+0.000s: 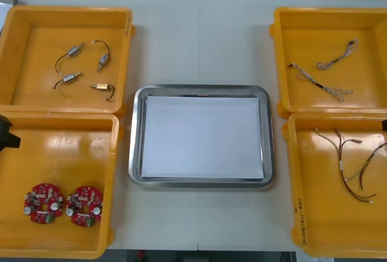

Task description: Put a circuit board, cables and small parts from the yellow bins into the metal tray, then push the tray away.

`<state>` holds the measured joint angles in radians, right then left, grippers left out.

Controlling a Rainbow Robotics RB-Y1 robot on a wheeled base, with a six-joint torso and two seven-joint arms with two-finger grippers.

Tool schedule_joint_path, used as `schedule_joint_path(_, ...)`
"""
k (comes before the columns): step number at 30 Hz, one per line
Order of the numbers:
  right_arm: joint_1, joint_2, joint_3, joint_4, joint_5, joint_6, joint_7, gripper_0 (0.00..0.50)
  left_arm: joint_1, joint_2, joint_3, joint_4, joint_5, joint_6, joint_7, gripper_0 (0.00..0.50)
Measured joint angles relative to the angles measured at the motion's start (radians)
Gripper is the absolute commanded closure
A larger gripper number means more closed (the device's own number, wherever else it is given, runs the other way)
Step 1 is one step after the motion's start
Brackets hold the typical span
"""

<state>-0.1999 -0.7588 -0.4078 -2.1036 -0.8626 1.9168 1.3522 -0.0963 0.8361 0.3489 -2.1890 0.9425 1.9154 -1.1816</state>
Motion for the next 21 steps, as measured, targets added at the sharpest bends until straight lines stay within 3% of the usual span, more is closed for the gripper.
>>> schedule_joint_path(6, 0.013, 0.014, -0.002, 0.000, 0.002, 0.000, 0.000, 0.000, 0.079, 0.000, 0.003, -0.038, 0.000, -0.018, 0.000, 0.000)
schedule_joint_path(21, 0.130, 0.068, -0.075, 0.000, 0.014, 0.000, 0.000, 0.000, 0.291, 0.000, 0.032, -0.110, -0.009, -0.237, 0.000, 0.000)
